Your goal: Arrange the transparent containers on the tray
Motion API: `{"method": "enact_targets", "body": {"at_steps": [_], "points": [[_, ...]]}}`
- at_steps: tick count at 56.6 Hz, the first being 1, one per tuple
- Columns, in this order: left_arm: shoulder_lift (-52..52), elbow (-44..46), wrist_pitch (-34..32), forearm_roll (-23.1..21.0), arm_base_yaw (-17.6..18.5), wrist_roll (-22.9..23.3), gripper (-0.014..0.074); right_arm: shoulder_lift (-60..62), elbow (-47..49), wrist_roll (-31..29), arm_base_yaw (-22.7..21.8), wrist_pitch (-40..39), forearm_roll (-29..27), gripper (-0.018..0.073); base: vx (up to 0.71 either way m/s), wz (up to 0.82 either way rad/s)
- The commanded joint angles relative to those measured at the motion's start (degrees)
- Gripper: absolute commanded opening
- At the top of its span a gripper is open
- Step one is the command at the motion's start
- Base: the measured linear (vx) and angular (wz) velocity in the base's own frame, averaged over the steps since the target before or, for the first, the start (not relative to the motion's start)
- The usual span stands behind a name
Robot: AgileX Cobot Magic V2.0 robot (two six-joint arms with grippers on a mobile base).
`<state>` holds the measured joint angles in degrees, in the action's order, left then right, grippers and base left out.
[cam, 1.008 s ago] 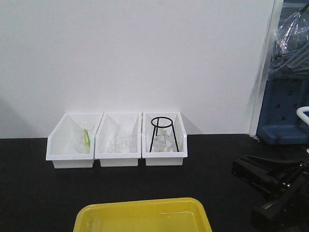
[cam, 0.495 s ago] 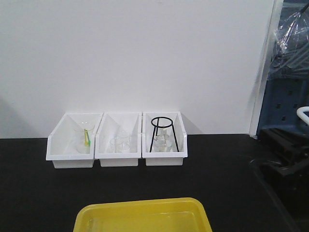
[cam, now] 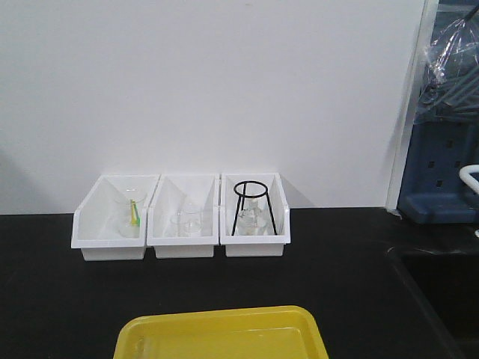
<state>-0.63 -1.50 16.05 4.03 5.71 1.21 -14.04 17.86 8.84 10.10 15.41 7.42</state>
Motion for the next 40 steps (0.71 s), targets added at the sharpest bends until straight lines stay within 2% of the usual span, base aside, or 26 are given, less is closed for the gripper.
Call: {"method": "enact_targets", "body": {"at_steps": [1, 7, 14, 17, 40], "points": [[-1.3, -1.7, -4.9, -0.1, -0.1, 0.6, -0.0006, 7.4, -6.4, 0.2, -4.5, -7.1, 0.0, -0.0013, 0.00, 0.00], [-1.3, -1.7, -4.9, -0.1, -0.1, 0.6, -0.0006, 14.2, -14.4, 0.2, -7.8, -9.4, -0.7, -0.0013, 0.00, 0.00], [-1.4, -1.7, -4.8, -0.1, -0.1, 0.6, -0.0006, 14.9, -20.5, 0.2, -8.3, -13.6, -3.2, -0.0013, 0.00, 0.00], [-1.4, -1.7, -4.8, -0.1, -0.1, 0.6, -0.0006, 15.2, -20.0, 0.2, -8.3, -11.3, -4.4, -0.0013, 0.00, 0.00], [-1.4, -1.7, -4.8, -0.1, -0.1, 0.6, -0.0006, 15.1, -20.1, 0.2, -8.3, -11.8, -4.4, -0.0013, 0.00, 0.00]]}}
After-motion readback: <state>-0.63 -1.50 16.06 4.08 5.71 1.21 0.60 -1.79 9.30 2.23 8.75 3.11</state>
